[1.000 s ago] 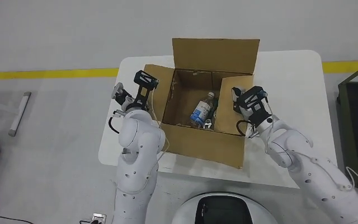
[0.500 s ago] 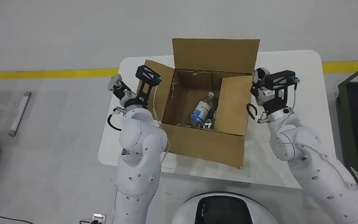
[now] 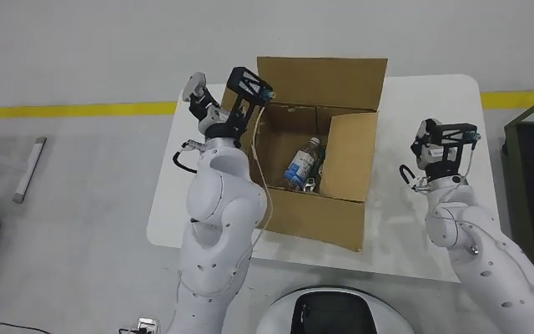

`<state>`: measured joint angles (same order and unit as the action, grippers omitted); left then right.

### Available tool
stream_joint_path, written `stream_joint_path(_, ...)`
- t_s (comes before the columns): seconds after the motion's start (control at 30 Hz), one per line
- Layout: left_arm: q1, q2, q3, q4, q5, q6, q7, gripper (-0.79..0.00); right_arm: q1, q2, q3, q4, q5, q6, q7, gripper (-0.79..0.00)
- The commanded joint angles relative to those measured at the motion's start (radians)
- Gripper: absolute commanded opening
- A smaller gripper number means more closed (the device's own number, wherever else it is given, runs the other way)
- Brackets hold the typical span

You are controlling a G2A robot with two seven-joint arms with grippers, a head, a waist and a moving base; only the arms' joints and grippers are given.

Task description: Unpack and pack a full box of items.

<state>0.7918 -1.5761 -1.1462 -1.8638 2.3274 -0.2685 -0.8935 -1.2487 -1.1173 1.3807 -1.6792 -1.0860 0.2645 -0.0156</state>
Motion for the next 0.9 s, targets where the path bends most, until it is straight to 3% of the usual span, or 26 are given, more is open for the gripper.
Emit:
stream_joint_path(0.0, -0.004, -0.009, 0.018, -0.009, -0.096, 0.012, 0.037, 0.0, -0.021, 0.0, 0.003, -0.004, -0.008, -0.013, 0.002, -0.785)
stream_joint_path(0.27, 0.006, -0.048, 0.054, 0.0, -0.595, 0.093, 0.081, 0.0, -0.074, -0.002, 0.01, -0.015, -0.062, -0.086, -0.025, -0.785)
stream_joint_path(0.5, 0.021, -0.066, 0.085, 0.059, -0.959, 0.054, 0.03, 0.0, -0.096, 0.001, 0.022, -0.032, -0.137, -0.149, -0.021, -0.785)
stream_joint_path(0.57, 0.019, -0.065, 0.094, 0.066, -0.981, 0.015, 0.008, 0.0, -0.103, 0.002, 0.028, -0.039, -0.164, -0.162, -0.006, -0.785)
stream_joint_path(0.87, 0.019, -0.065, 0.094, 0.066, -0.981, 0.015, 0.008, 0.0, -0.125, -0.005, 0.039, -0.063, -0.182, -0.138, 0.02, -0.785)
